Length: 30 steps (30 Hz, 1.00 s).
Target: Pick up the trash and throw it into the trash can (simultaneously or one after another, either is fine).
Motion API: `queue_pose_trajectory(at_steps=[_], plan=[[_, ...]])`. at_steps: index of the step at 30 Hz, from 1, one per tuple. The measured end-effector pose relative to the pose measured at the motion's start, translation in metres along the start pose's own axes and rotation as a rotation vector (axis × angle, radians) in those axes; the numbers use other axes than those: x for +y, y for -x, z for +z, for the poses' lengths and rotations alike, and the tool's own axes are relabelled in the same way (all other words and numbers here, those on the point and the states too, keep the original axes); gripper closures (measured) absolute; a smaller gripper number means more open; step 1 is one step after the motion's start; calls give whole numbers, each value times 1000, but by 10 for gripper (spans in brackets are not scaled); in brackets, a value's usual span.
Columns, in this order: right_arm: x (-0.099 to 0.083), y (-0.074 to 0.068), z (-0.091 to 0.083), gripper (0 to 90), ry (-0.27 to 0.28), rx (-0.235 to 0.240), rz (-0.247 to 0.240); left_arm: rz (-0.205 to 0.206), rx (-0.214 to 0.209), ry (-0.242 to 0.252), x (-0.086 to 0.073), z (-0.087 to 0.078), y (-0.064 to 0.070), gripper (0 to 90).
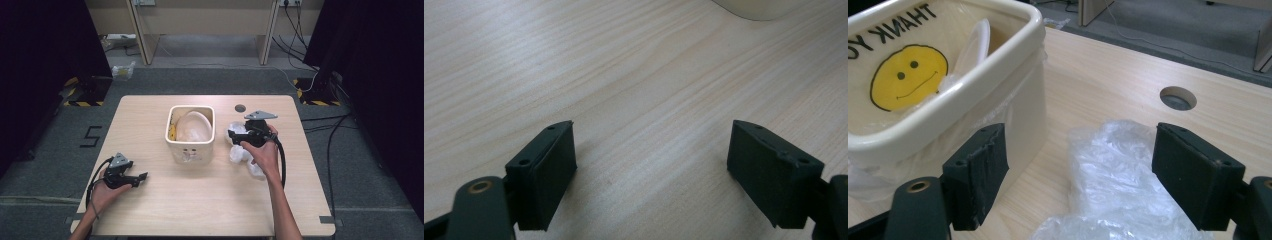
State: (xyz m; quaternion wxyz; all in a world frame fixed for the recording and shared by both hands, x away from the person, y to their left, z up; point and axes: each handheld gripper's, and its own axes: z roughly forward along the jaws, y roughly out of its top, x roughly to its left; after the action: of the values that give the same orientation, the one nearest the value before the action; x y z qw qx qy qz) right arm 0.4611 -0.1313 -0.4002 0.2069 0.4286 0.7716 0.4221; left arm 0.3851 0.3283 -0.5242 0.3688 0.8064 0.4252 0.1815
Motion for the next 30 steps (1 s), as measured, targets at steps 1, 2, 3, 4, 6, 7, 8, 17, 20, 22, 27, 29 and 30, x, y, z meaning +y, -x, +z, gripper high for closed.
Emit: queue_pose_trajectory(at_steps=[1,2,3,4,6,7,8,17,20,22,27,29,30], plan=[[-1,1,1,225,-4,-1,1,0,0,1,0,0,0,186],[-3,1,1,225,-8,-2,2,0,0,0,0,0,0,186],[-5,2,3,223,-10,-5,4,0,0,0,0,0,0,186],[-6,2,3,219,-17,-7,4,0,0,0,0,0,0,186],[-9,4,5,210,-25,-16,5,0,0,0,0,0,0,186],[-11,5,6,203,-31,-23,6,0,0,0,0,0,0,186],[-13,6,7,199,-36,-29,8,0,1,1,0,0,0,186],[-24,11,16,179,-83,-52,17,0,0,0,0,0,0,186],[-26,11,20,179,-97,-57,8,0,1,1,0,0,0,186],[-27,10,22,179,-106,-61,2,0,0,0,0,0,0,186],[-34,10,27,182,-121,-70,-2,0,0,0,0,0,0,186],[-38,11,29,182,-129,-75,7,0,0,0,0,0,0,186],[-40,12,29,181,-133,-78,2,0,0,0,0,0,0,186]])
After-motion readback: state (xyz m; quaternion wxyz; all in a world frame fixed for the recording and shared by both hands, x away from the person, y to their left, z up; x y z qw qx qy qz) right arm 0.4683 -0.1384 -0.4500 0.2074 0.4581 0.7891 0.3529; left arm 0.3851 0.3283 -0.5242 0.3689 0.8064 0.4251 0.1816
